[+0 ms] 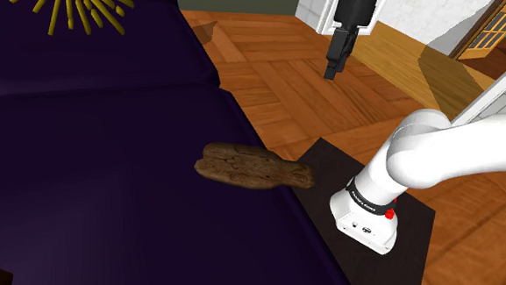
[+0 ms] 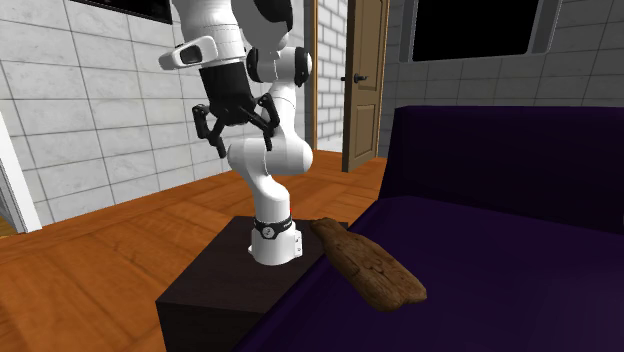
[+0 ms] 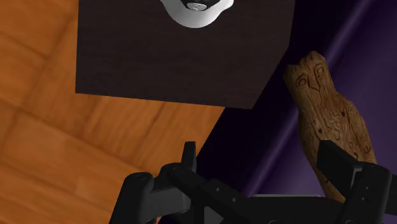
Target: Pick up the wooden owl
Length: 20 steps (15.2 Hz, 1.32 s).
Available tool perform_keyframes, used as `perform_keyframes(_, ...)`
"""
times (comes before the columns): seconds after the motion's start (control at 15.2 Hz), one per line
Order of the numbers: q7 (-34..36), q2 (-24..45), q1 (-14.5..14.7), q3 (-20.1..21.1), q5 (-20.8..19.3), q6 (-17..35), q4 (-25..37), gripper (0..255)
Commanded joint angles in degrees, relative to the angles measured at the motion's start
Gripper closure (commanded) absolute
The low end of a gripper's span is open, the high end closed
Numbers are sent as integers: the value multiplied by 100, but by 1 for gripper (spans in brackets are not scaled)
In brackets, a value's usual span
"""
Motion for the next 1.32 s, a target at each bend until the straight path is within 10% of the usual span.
perform_keyframes(0.0,0,0,0,0,0,0,0,0)
perform_keyframes(0.66,-2209,270,375,-2225,2139,1373,-2239,0)
perform_keyframes(1.12,-4824,1979,1800,-3787,4235,1618,-2940,0)
perform_keyframes(1.25,-5073,2242,1897,-3860,4311,1657,-2923,0)
